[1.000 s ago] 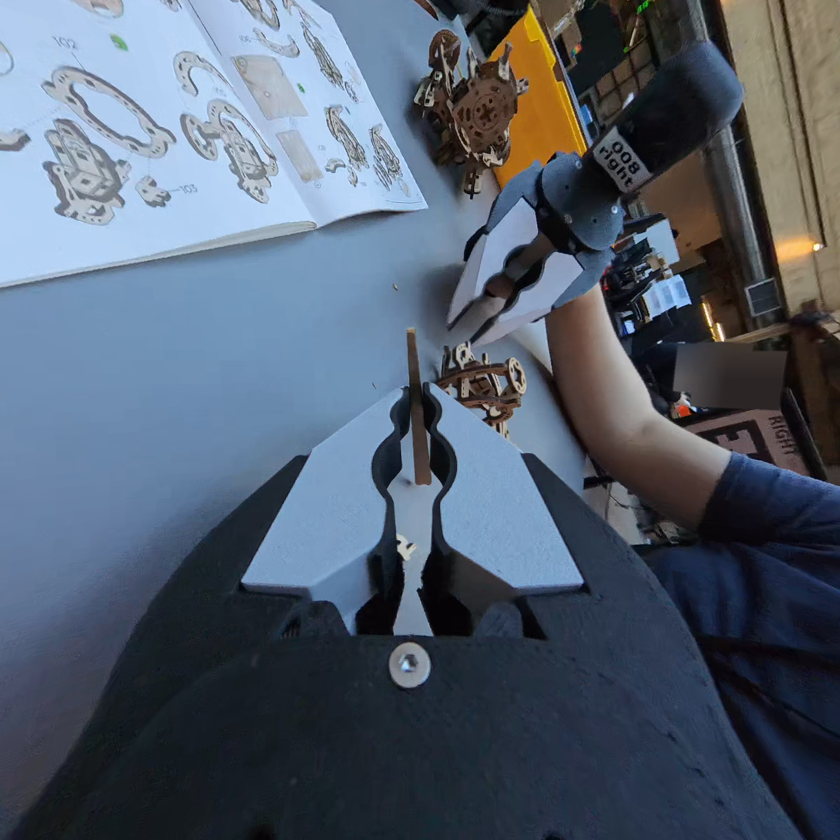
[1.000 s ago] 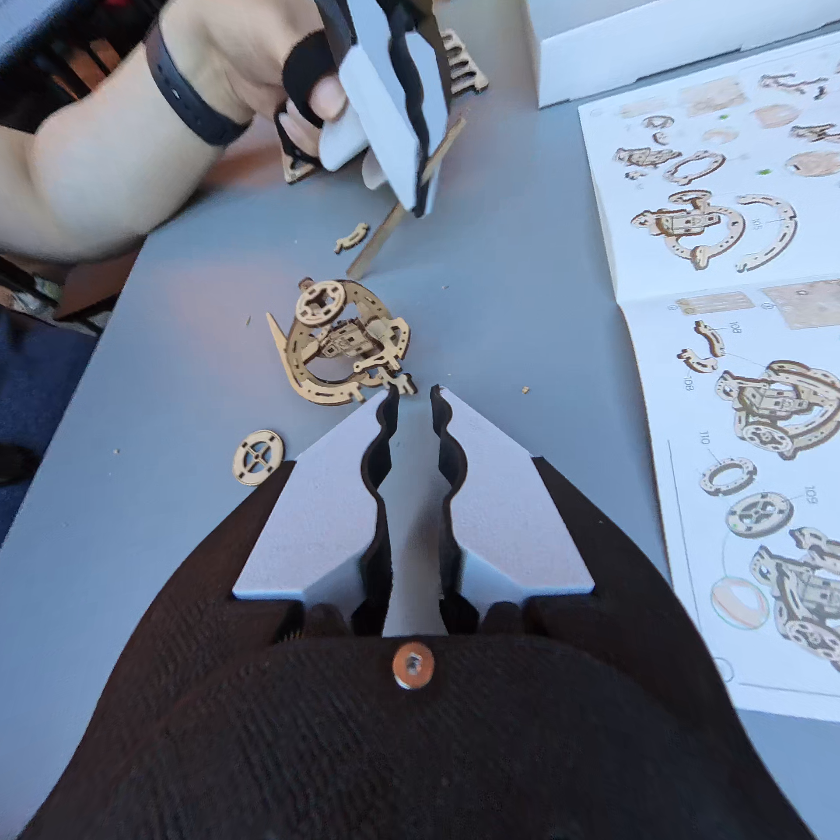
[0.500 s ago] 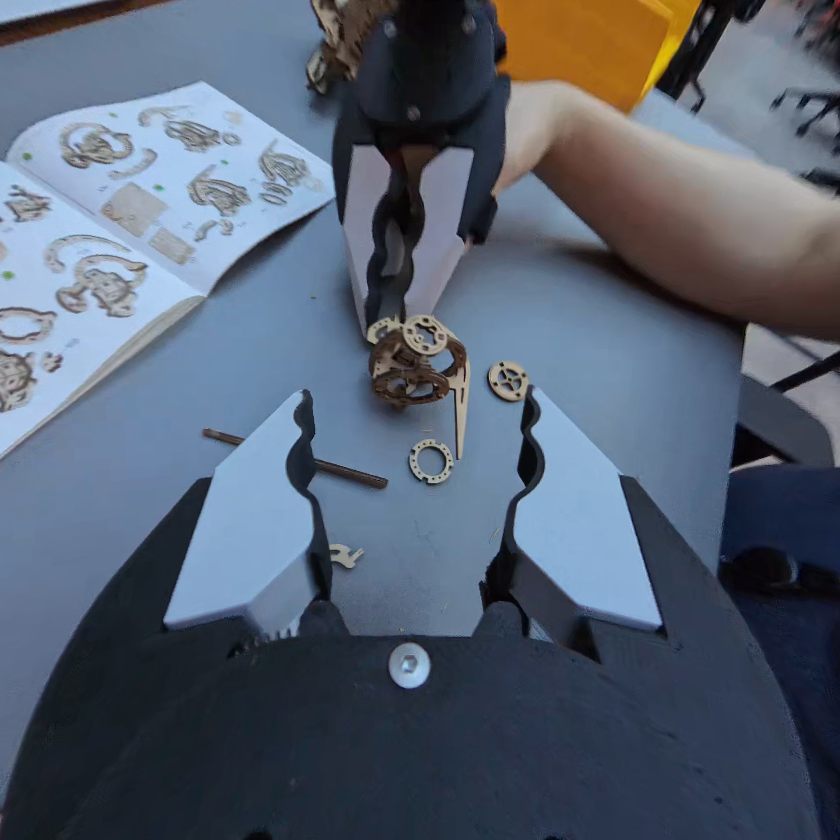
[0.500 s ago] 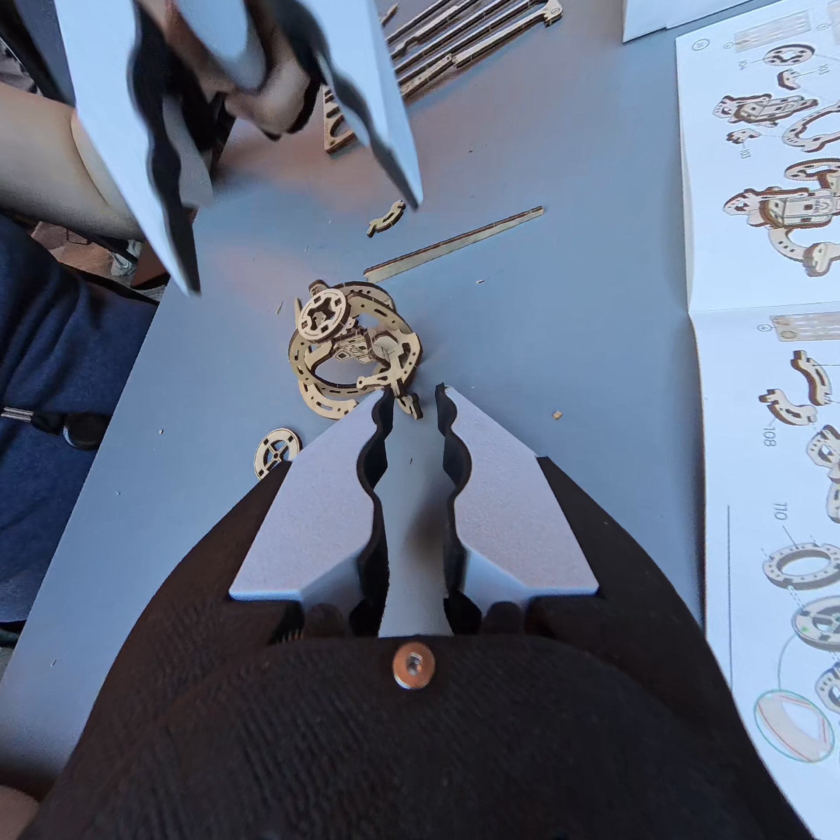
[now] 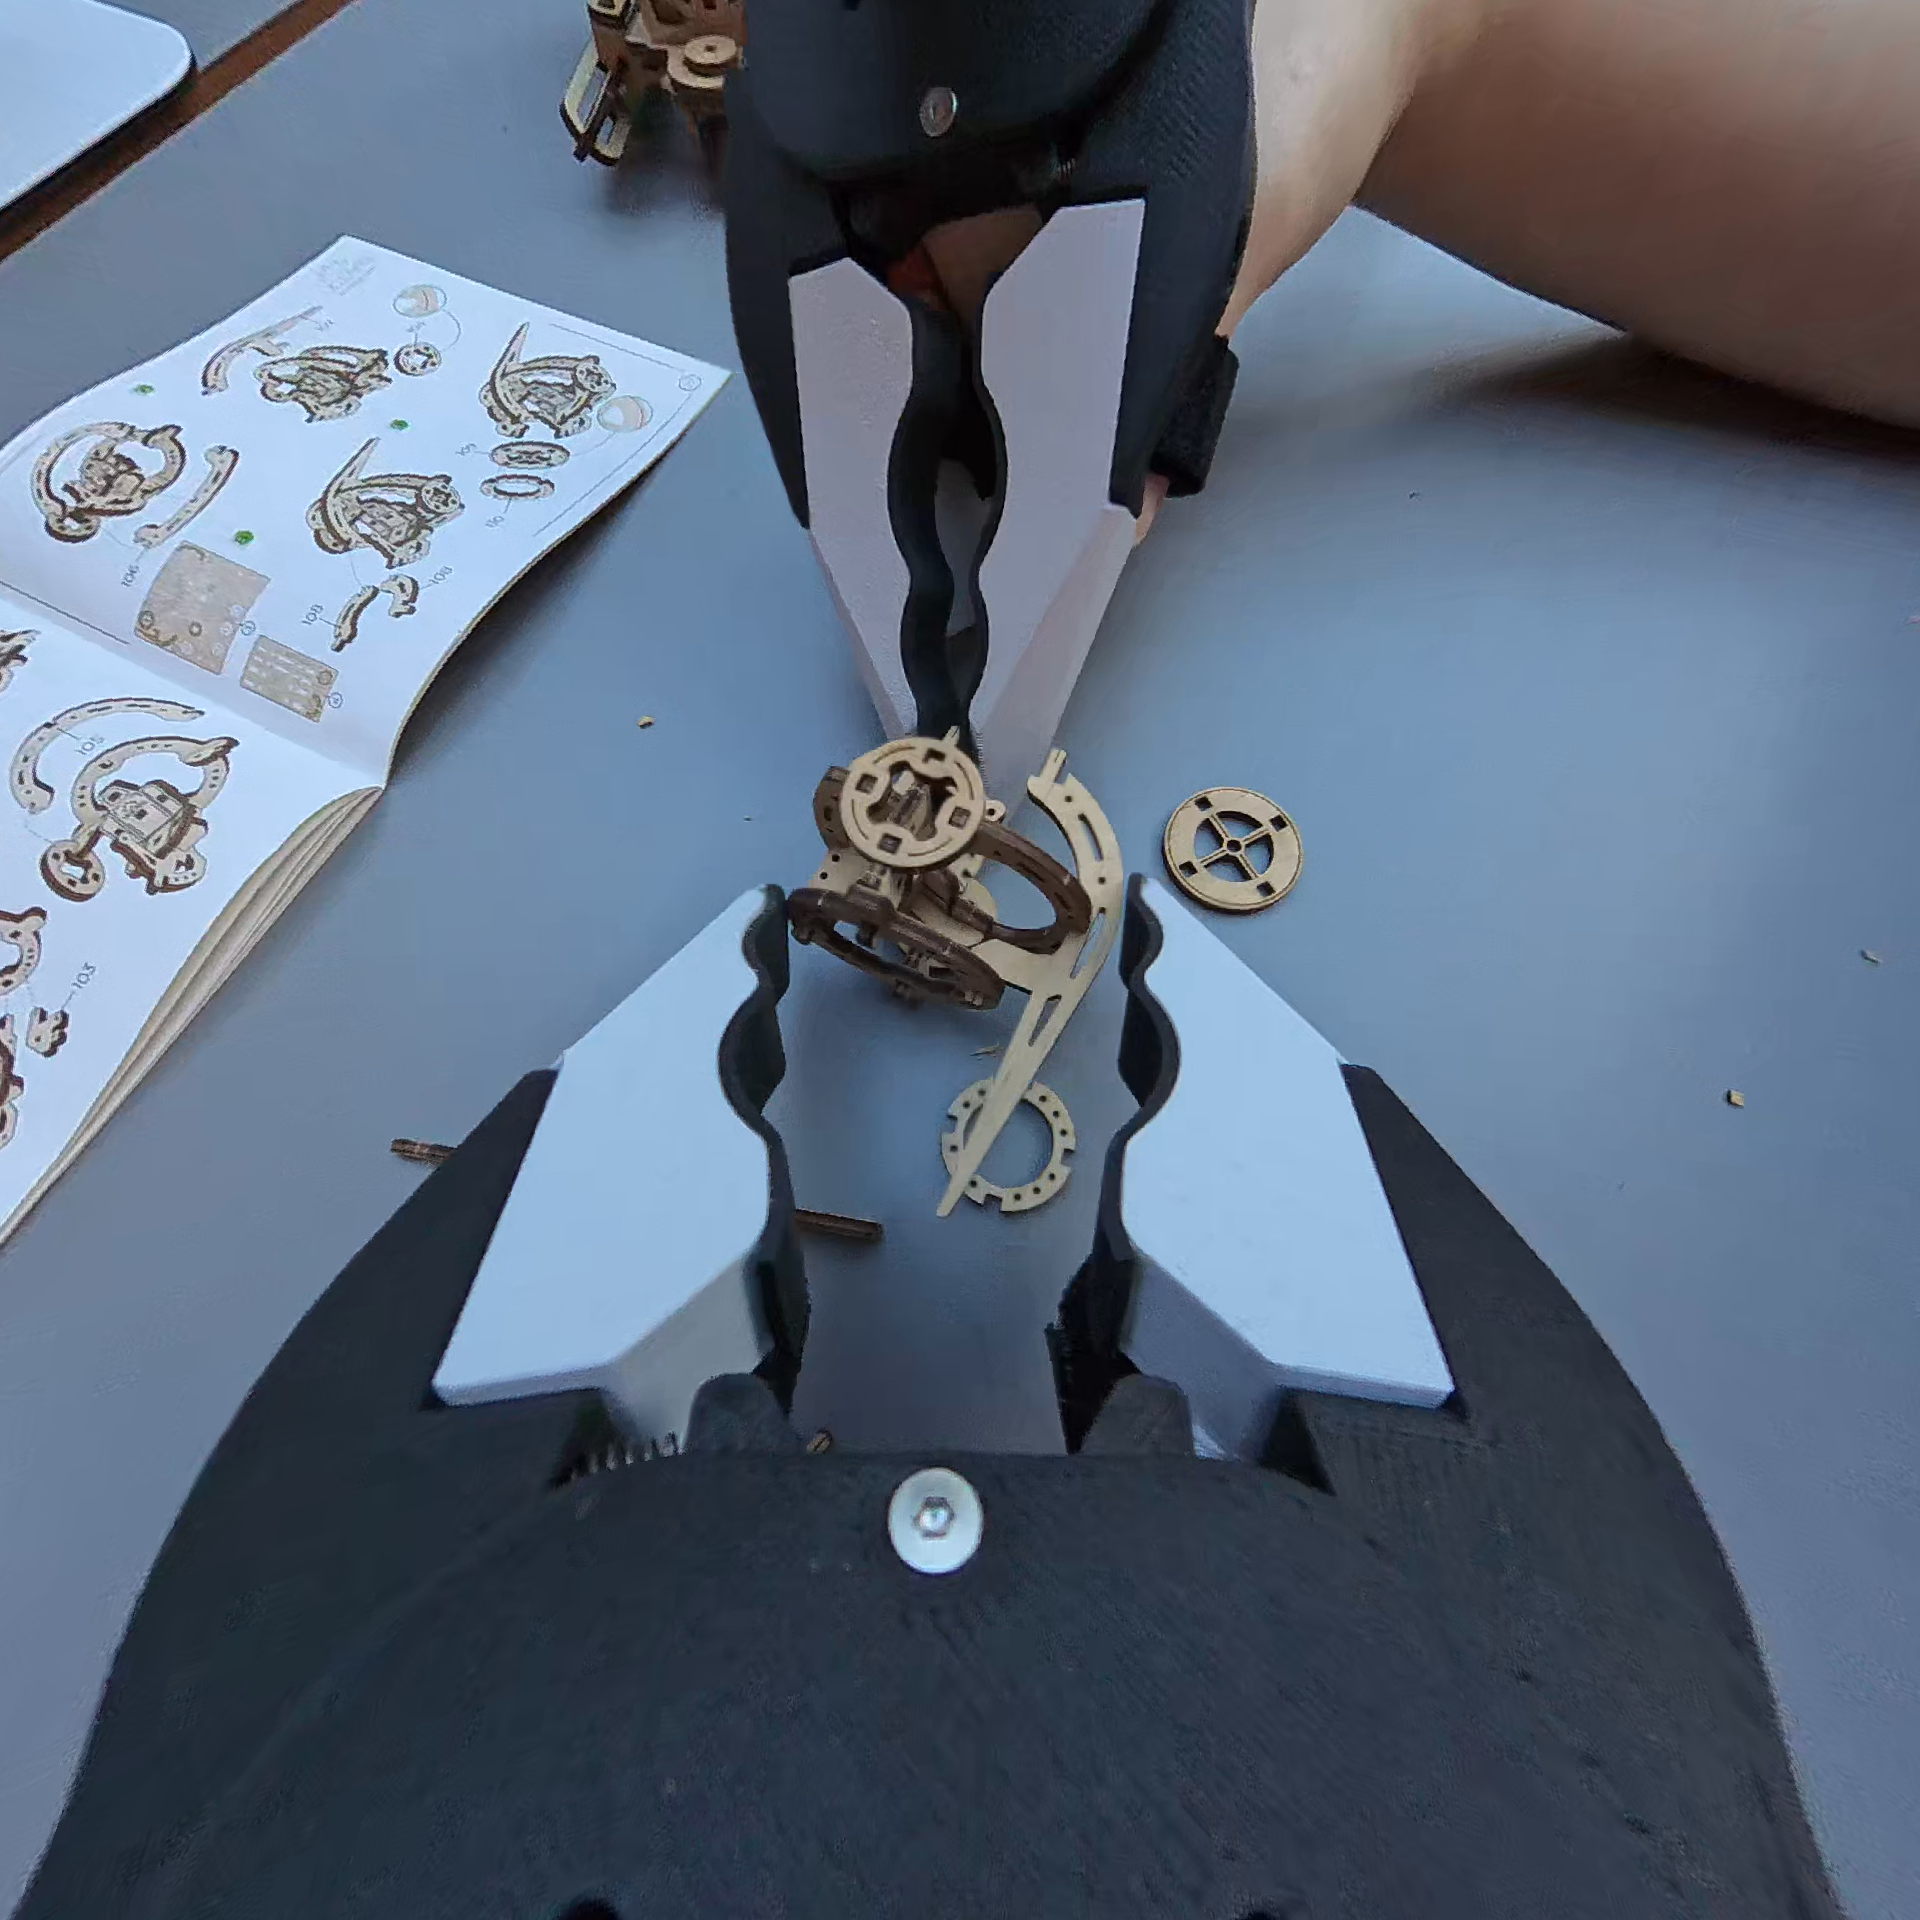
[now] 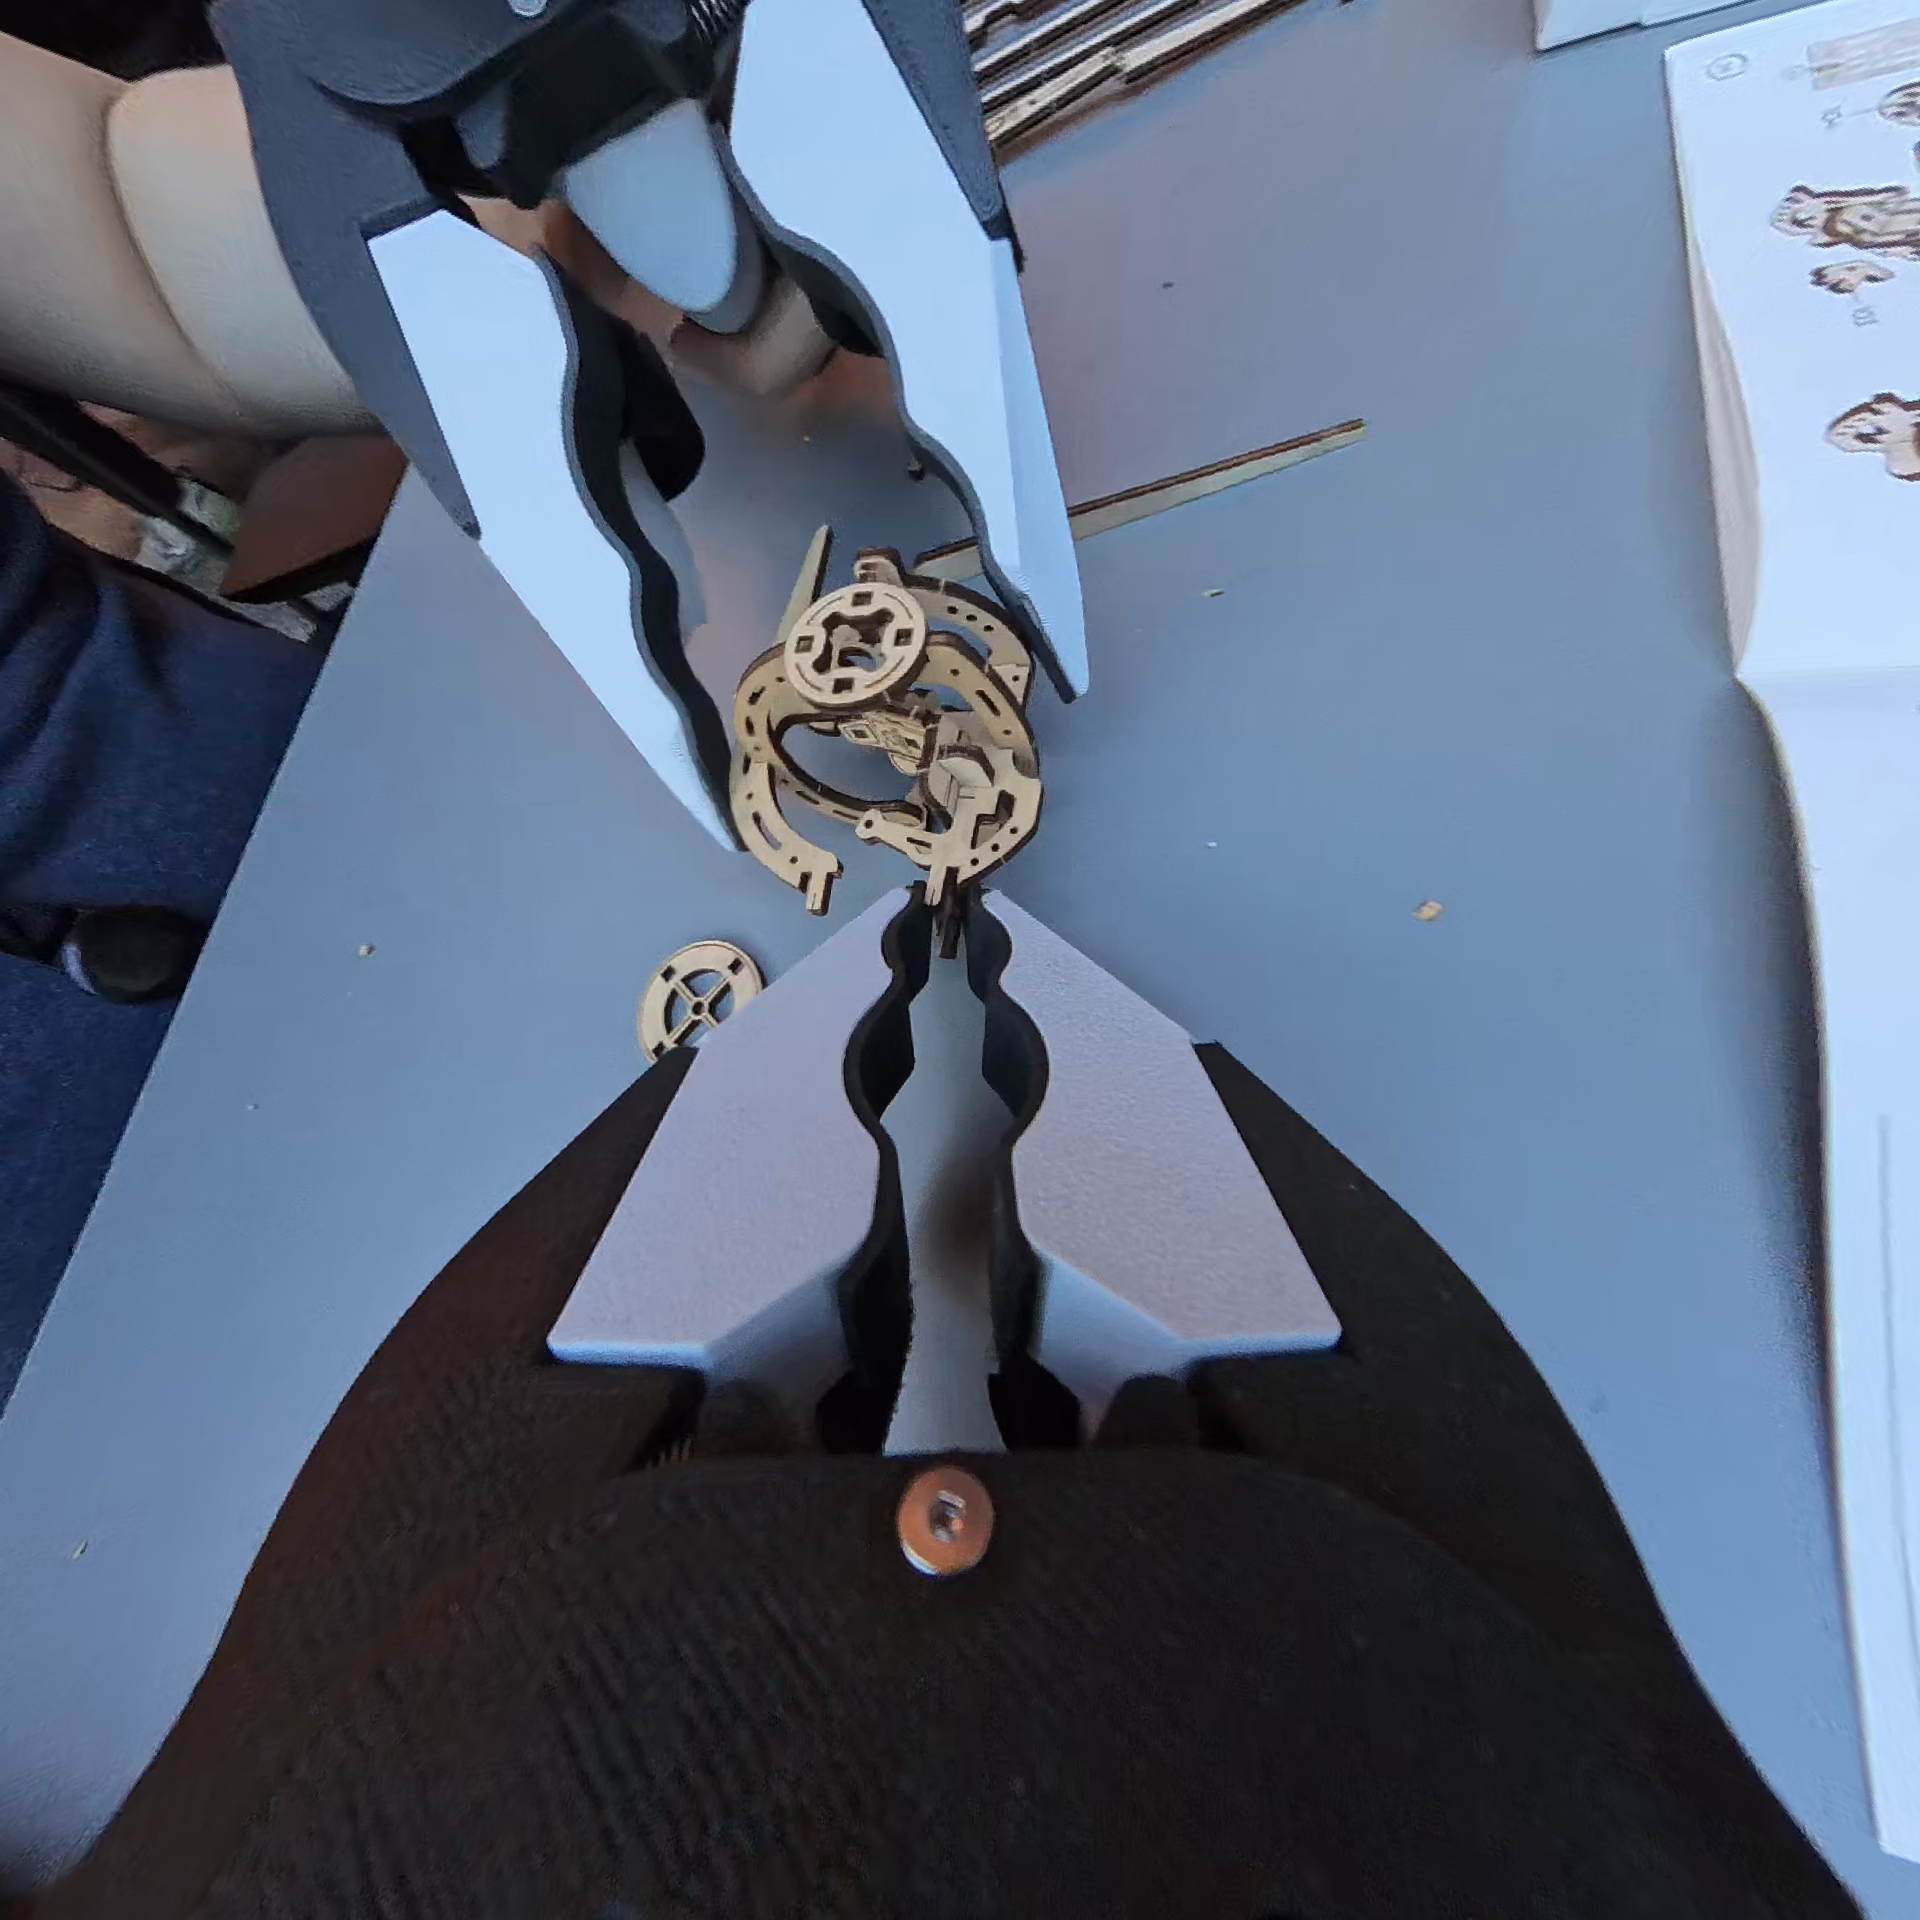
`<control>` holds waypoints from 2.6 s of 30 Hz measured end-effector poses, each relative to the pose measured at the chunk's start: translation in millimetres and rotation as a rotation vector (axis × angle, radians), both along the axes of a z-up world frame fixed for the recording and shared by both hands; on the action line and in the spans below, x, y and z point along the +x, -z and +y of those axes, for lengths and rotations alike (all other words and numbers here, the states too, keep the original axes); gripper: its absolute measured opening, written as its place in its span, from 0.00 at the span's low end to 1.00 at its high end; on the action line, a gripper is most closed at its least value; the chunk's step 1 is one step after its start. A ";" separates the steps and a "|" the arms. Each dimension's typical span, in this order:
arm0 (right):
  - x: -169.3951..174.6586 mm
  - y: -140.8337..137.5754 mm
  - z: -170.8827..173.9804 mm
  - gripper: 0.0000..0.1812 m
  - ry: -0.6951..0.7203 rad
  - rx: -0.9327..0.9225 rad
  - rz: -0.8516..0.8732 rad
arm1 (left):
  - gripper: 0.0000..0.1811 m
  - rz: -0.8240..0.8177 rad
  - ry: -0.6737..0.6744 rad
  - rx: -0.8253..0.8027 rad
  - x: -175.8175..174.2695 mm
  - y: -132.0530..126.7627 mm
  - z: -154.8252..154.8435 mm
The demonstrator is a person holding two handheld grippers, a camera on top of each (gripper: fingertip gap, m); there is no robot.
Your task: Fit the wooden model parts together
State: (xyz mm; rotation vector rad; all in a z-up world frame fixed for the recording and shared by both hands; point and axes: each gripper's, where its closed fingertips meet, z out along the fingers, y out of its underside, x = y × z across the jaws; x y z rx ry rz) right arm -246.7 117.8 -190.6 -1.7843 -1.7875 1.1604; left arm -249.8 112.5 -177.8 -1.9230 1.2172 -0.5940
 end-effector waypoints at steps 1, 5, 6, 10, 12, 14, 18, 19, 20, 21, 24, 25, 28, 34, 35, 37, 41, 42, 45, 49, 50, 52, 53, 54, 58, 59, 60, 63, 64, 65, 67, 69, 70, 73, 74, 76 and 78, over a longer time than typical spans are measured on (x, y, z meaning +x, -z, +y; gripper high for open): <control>-0.4 0.3 2.0 0.02 0.014 0.028 0.003 | 0.35 -0.001 -0.001 -0.001 -0.8 0.4 0.5; -1.4 -1.0 2.8 0.07 0.060 0.040 0.015 | 0.34 0.005 0.007 0.019 -1.6 1.0 -0.6; -1.2 -1.9 4.3 0.09 0.082 0.034 0.021 | 0.34 0.005 0.006 0.024 -1.7 1.1 -0.7; 0.4 -3.5 5.7 0.08 0.161 -0.056 0.016 | 0.34 -0.004 0.002 0.026 -0.9 1.0 -1.5; -0.6 -4.9 6.0 0.09 0.196 -0.110 0.021 | 0.34 -0.006 -0.006 0.031 -0.8 1.0 -0.8; -1.1 -5.9 8.6 0.08 0.226 -0.123 0.031 | 0.34 0.001 -0.016 0.042 -1.9 1.7 0.3; -0.2 -4.3 4.9 0.06 0.211 -0.090 0.025 | 0.34 -0.007 -0.008 0.035 -1.2 2.0 -1.5; -0.1 -3.5 4.1 0.04 0.208 -0.080 0.020 | 0.34 -0.011 -0.007 0.030 -1.0 2.0 -1.8; 0.0 -2.7 3.2 0.03 0.204 -0.071 0.016 | 0.34 -0.016 -0.005 0.025 -0.4 1.8 -2.3; 0.1 -2.3 2.7 0.03 0.201 -0.067 0.013 | 0.34 -0.019 -0.004 0.022 0.1 1.5 -2.7; 0.3 -2.5 1.8 0.02 0.197 -0.076 0.014 | 0.34 -0.023 -0.002 0.029 0.4 1.1 -2.6; 0.4 -2.6 1.9 0.01 0.199 -0.073 0.015 | 0.34 -0.025 -0.002 0.029 0.6 1.1 -2.6; 1.1 -2.7 0.7 0.01 0.207 -0.063 0.018 | 0.34 -0.027 0.005 0.025 1.3 2.0 -3.7; 1.6 -2.5 0.8 0.01 0.244 -0.051 0.018 | 0.34 -0.023 0.009 0.037 1.8 2.1 -4.1; 1.7 -2.3 0.9 0.02 0.252 -0.060 0.017 | 0.34 -0.024 0.009 0.036 1.7 2.2 -4.1; 1.8 -2.2 0.2 0.04 0.266 -0.082 0.016 | 0.34 -0.020 0.010 0.036 1.7 2.9 -4.5; 3.7 -3.3 1.8 0.06 0.295 -0.078 0.025 | 0.34 -0.018 0.013 0.041 2.0 2.8 -4.9; 4.2 -3.3 2.3 0.07 0.303 -0.074 0.025 | 0.34 -0.018 0.013 0.041 2.0 2.8 -5.0; 5.4 -3.7 2.5 0.08 0.315 -0.082 0.027 | 0.34 -0.017 0.015 0.044 2.2 2.8 -5.4; 5.1 -2.9 -0.1 0.04 0.307 -0.104 0.021 | 0.34 -0.020 0.016 0.040 2.5 2.6 -5.3; 5.3 -1.3 -1.5 0.02 0.299 -0.101 0.009 | 0.34 -0.022 0.019 0.039 2.8 2.4 -5.5; 5.3 -1.4 -1.5 0.01 0.297 -0.075 0.011 | 0.34 -0.024 0.019 0.039 2.9 2.1 -5.6; 5.3 -1.6 -1.2 0.01 0.299 -0.064 0.012 | 0.34 -0.023 0.017 0.039 2.7 2.3 -5.3; 5.3 -2.0 -0.6 0.01 0.303 -0.049 0.016 | 0.34 -0.021 0.014 0.039 2.6 2.5 -4.9; 4.7 -2.2 -1.3 0.01 0.311 0.014 0.017 | 0.34 -0.018 0.009 0.041 2.1 2.8 -3.8; 4.8 -2.4 -1.3 0.01 0.312 0.036 0.018 | 0.35 -0.016 0.009 0.043 2.1 2.8 -3.6; 4.8 -2.6 -1.5 0.01 0.313 0.057 0.016 | 0.35 -0.015 0.008 0.045 2.1 3.0 -3.6; 4.8 -2.8 -1.9 0.01 0.314 0.119 0.021 | 0.35 -0.011 0.008 0.049 2.1 3.3 -3.6; 4.9 -2.6 -1.9 0.01 0.319 0.125 0.021 | 0.35 -0.009 0.009 0.049 2.3 3.6 -3.7; 4.9 -2.8 -1.6 0.01 0.324 0.131 0.025 | 0.35 -0.009 0.008 0.049 2.4 3.6 -3.7; 5.1 -2.9 -1.2 0.01 0.328 0.146 0.026 | 0.35 -0.010 0.009 0.047 2.4 3.6 -3.6; 5.2 -2.3 0.0 0.02 0.337 0.138 0.021 | 0.35 -0.012 0.008 0.042 2.4 3.6 -3.4; 5.5 -1.3 -0.2 0.02 0.339 0.124 0.015 | 0.35 -0.013 0.008 0.041 2.4 3.6 -3.4; 6.5 0.4 0.5 0.07 0.356 0.082 0.003 | 0.35 -0.013 0.008 0.041 2.2 3.7 -3.4; 7.1 -0.4 1.5 0.07 0.365 0.077 0.008 | 0.35 -0.012 0.008 0.042 2.2 3.8 -3.4; 7.6 -2.5 2.2 0.06 0.373 0.066 0.022 | 0.35 -0.011 0.008 0.044 2.3 3.7 -3.5; 7.7 -3.1 0.1 0.01 0.365 0.048 0.026 | 0.35 -0.010 0.008 0.046 2.4 3.7 -3.3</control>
